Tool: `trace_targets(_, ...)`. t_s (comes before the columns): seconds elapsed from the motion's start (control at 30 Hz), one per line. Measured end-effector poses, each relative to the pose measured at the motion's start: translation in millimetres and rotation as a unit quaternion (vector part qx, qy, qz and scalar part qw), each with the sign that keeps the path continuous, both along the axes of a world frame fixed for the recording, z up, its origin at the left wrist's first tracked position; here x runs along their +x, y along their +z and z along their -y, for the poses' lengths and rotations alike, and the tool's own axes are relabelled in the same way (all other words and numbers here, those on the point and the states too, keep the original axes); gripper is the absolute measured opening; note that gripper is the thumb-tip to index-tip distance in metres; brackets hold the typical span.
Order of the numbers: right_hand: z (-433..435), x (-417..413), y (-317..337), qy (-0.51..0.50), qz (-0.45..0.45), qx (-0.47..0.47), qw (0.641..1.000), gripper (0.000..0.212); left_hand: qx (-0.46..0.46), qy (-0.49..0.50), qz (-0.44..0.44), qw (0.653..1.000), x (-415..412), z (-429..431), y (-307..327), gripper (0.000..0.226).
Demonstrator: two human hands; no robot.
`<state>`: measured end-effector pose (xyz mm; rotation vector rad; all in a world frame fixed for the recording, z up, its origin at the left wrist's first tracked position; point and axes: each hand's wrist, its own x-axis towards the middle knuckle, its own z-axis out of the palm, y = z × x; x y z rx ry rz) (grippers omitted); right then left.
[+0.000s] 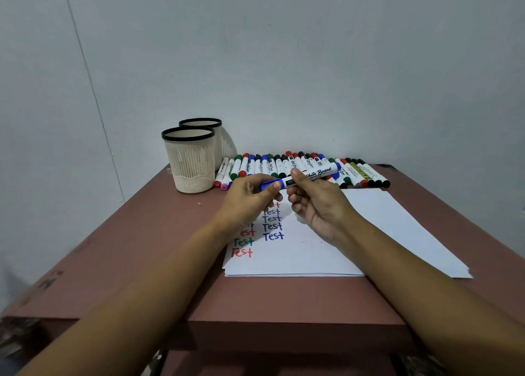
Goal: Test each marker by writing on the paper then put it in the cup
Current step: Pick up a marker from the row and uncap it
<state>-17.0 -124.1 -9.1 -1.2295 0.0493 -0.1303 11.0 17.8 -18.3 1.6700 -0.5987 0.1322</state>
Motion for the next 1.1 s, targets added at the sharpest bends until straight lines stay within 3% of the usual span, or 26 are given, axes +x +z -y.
trace_targets(0.1,1.7,1.9,3.8,0.006,0.009,-0.013,1.000,0.022,-0.015,-0.004,-0.037,0.999,2.2,-1.0,1.7,0.015)
trace_targets(0.23,1.9,4.4,10.0,0.001,0.015,-0.026,1.000,0.031,-0.131,-0.016,-0.147,0.980,3.2,0.6,9.2,0.005)
trace_targets(0.33,7.6,11.0,10.1,-0.071,-0.003,-0.080,0.994,0.039,-0.167,0.024,-0.155,0.973,6.2,-5.2,12.3,0.005)
trace_targets(0.43,13.5,12.8,3.9,-0.178,0.014,-0.287,0.941,0.051,-0.094,0.116,-0.062,0.987,3.7,-8.9,15.7,0.014)
trace_targets(0.53,16.1,10.3,-8.4,-0.146,0.042,-0.387,0.909,0.047,-0.087,0.157,-0.018,0.984,-1.1,-9.8,28.6,0.008)
trace_targets(0.6,19.5,14.8,-17.8,-0.126,0.052,-0.505,0.852,0.040,-0.048,0.202,0.036,0.978,3.4,-15.0,47.0,0.006)
trace_targets(0.67,20.9,19.8,-23.7,-0.104,0.052,-0.602,0.790,0.034,0.026,0.260,0.126,0.957,16.8,-26.2,73.9,0.008)
trace_targets(0.77,16.9,17.7,-24.5,-0.076,0.032,-0.684,0.725,0.035,0.114,0.341,0.212,0.909,46.7,-50.4,118.8,0.015)
trace_targets(0.93,15.7,14.8,-21.6,-0.073,0.029,-0.707,0.702,0.039,0.236,0.399,0.198,0.864,98.2,-89.0,149.2,0.020)
trace_targets(1.1,16.5,18.1,-23.2,-0.067,0.027,-0.713,0.698,0.041,0.331,0.379,0.159,0.849,125.2,-92.3,134.1,0.023)
